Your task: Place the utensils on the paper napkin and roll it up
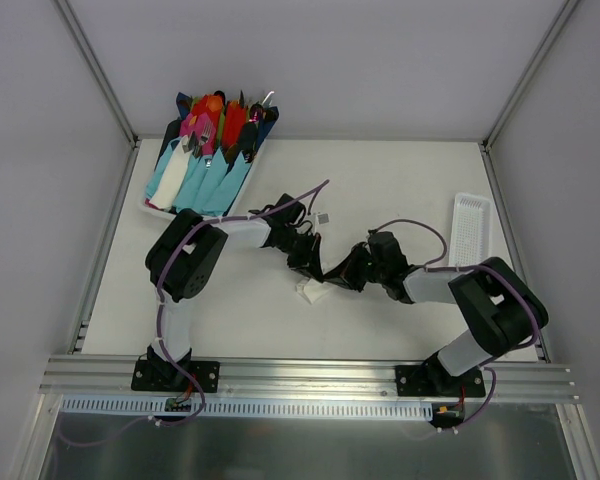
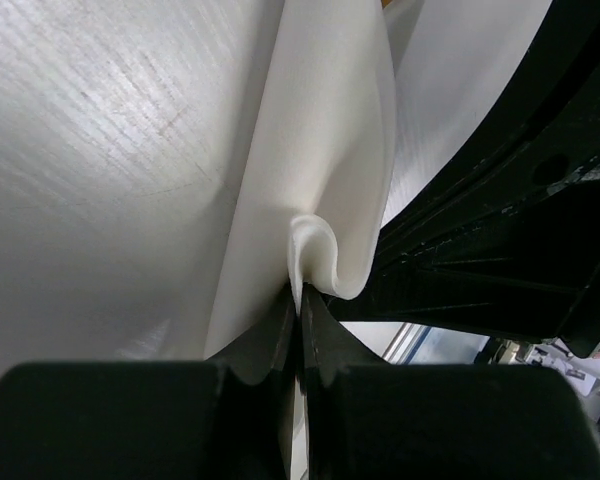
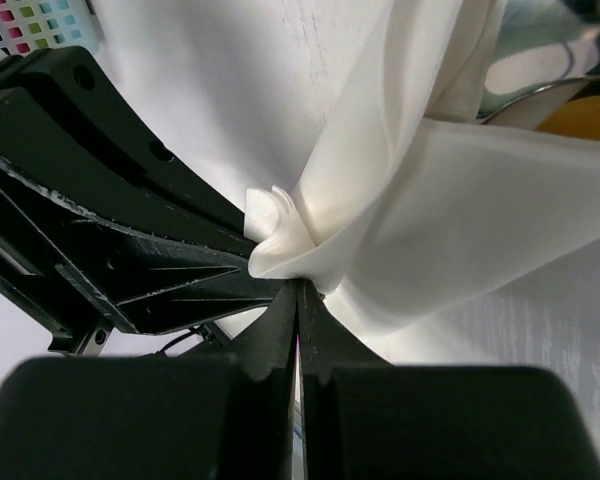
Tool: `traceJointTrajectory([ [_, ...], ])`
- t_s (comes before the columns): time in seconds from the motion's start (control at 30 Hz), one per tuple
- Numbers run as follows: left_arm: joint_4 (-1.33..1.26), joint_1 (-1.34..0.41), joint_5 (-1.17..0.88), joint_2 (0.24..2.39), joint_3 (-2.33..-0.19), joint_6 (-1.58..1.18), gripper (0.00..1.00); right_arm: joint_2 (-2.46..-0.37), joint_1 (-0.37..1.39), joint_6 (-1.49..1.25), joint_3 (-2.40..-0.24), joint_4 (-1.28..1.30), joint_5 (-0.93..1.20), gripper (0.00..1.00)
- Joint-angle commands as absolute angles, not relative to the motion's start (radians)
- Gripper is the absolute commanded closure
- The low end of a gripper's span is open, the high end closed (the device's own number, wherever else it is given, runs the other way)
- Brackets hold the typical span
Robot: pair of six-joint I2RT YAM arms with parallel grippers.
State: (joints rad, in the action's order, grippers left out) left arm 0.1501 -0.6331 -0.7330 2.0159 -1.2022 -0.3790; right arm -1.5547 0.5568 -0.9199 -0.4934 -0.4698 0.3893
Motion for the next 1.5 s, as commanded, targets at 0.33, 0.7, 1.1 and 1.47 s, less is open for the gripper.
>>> traceJointTrajectory([
  [0.33, 0.163, -0.598, -0.655, 2.079, -1.218, -0.356, 1.0, -1.499, 0.612, -0.968, -0.43, -0.528, 0.347, 1.0],
  [0.7, 0.164, -0.597, -0.664, 2.08, -1.227, -0.357, 1.0, -1.497, 0.62, -0.953, -0.431, -0.503, 0.324, 1.0],
  [1.1, 0.163, -0.591, -0.71, 2.027, -1.233, -0.388, 1.0, -1.614, 0.634, -0.982, -0.426, -0.511, 0.285, 1.0],
  [1.47, 0.163, -0.606, -0.787, 1.942, -1.224, -0.454, 1.0, -1.64, 0.643, -1.012, -0.423, -0.492, 0.27, 1.0],
])
